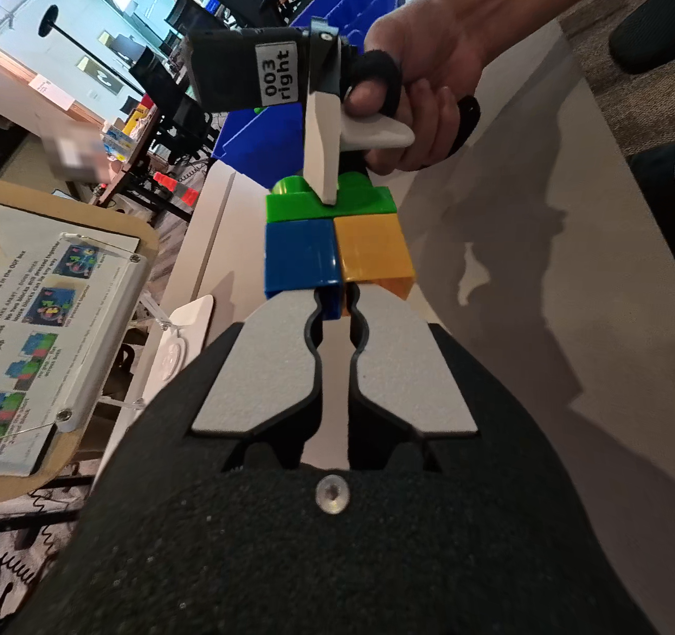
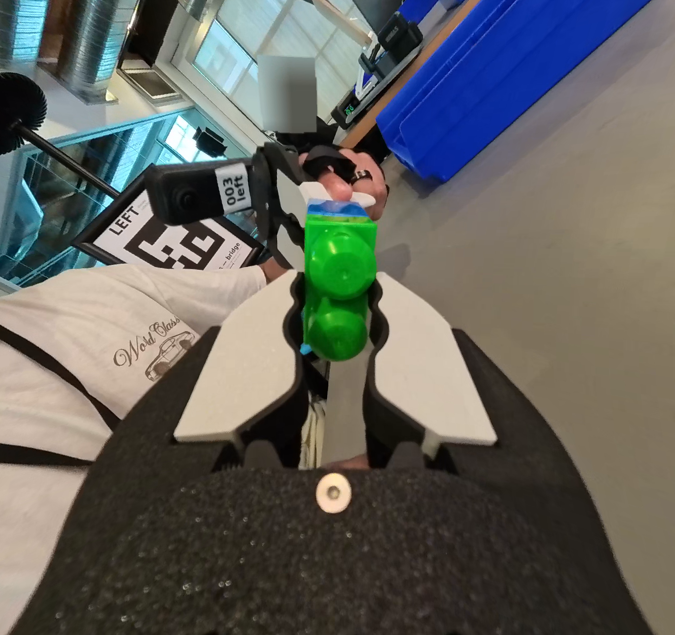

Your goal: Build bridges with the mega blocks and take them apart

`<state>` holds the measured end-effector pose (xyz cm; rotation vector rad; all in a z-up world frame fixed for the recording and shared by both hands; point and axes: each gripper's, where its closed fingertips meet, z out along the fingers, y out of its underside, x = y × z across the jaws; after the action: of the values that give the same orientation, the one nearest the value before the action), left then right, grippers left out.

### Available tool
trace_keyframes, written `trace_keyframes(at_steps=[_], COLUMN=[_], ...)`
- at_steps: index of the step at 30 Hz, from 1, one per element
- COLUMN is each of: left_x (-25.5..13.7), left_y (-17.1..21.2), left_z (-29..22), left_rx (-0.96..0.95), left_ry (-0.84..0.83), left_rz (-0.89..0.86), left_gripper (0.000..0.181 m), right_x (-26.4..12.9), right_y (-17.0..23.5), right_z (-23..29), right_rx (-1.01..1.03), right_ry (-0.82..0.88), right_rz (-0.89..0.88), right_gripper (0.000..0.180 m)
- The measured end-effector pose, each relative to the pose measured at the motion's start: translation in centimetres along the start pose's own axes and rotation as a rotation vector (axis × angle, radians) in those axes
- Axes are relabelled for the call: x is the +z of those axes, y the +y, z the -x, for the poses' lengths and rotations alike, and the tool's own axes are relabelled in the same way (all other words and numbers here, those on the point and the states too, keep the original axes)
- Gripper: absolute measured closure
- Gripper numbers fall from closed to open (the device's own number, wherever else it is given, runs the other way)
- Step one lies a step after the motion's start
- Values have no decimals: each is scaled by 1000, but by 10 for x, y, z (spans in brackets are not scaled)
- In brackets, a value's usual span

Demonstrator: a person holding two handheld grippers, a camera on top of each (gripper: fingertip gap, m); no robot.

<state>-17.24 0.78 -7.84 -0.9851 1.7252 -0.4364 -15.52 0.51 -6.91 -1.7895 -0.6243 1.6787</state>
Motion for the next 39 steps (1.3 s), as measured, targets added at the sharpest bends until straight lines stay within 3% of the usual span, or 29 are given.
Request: trace_keyframes(at_steps=[9,17,21,23,26,31,33,39], left_x=[6,-5,-9,-9,-9,-21,-29,-38], left_y=[-1,-12,-11,-15,-15,-7,-7,-18], left_z=[-2,7,6,4,5,12,11,14], left_rx=[-21,-77,-2,0,-3,-80,-155,-370], left_ry=[37,-74,-111,-111,-137,-217,-190,-143], left_rz=[-25,-97,-51,-68,-81,-86,-113,-215], left_gripper=[172,172,172,172,171,173,181,181], right_x=[-2,0,4,8,8,-2,-9,-5], right_y=[1,-12,5,8,6,-3,-5,-2], right_z=[-3,10,15,14,14,9,10,17], right_rx=[34,2,3,-36,-99,-103,-86,-136], right_ry=[-40,-54,-70,-41,-8,18,-3,-56], right_rz=[-30,-99,-1,3,-14,-84,-118,-179], right_gripper=[146,146,128,144,144,144,144,144])
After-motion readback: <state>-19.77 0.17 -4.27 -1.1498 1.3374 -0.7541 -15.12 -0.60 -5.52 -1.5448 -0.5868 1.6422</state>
